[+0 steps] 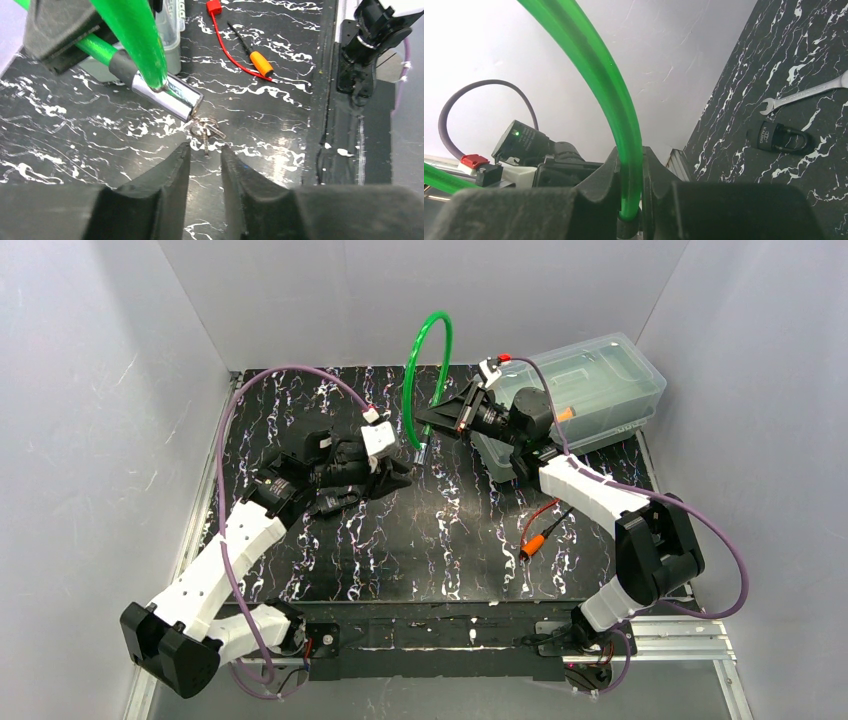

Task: Lock with the key
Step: Lock the lock.

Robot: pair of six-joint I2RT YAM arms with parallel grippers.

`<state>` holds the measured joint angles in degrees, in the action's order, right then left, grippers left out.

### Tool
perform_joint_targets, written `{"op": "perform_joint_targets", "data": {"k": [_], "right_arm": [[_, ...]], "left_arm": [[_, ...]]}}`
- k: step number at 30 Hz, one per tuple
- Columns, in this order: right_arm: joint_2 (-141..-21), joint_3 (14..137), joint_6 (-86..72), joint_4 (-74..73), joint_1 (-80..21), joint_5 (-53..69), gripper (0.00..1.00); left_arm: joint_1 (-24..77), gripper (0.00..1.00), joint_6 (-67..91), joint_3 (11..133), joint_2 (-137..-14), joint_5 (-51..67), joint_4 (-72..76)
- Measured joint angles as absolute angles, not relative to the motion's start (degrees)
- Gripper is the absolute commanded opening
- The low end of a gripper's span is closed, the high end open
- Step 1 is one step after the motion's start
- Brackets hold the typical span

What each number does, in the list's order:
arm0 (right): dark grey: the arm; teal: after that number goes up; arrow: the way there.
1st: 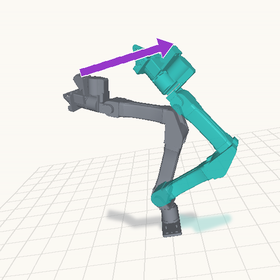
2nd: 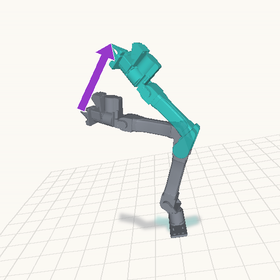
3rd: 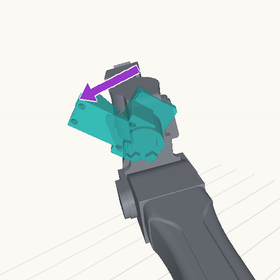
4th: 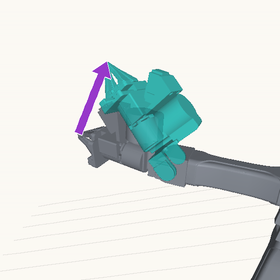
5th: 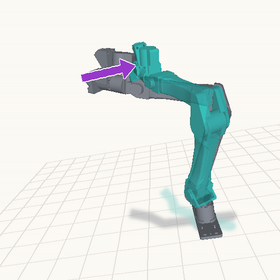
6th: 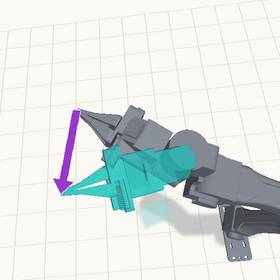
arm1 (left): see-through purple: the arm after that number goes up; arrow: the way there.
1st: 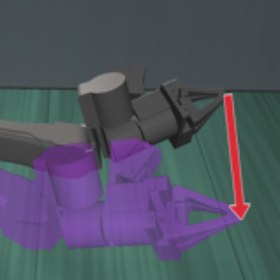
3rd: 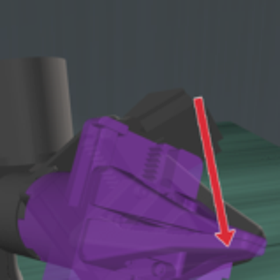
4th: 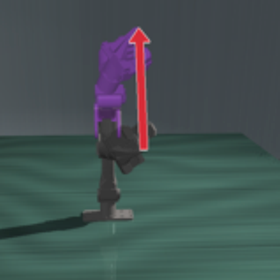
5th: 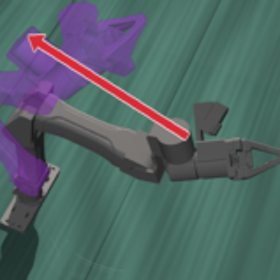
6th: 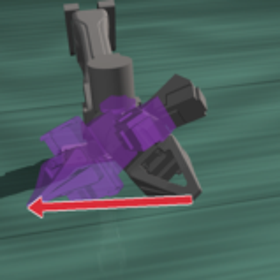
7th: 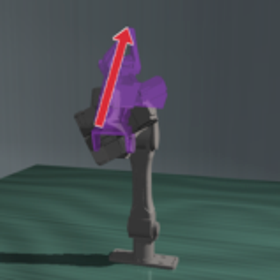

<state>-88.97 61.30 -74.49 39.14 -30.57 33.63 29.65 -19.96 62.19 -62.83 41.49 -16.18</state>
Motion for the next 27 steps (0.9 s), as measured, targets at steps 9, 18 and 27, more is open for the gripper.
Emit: {"op": "perform_joint_targets", "data": {"k": [9, 18, 27], "right_arm": [[-89.0, 61.3, -74.4, 39.1, -30.8, 33.6, 0.01], [-89.0, 61.3, -73.4, 36.5, -30.8, 34.0, 0.01], [-89.0, 61.3, -73.1, 36.1, -29.6, 33.8, 0.01]], "left_arm": [[29.7, 0.00, -20.6, 60.9, -61.7, 40.0, -14.8], [29.8, 0.00, -22.0, 60.4, -54.5, 36.0, -17.6], [29.8, 0.00, -23.3, 59.3, -54.4, 34.9, -21.8]]}}
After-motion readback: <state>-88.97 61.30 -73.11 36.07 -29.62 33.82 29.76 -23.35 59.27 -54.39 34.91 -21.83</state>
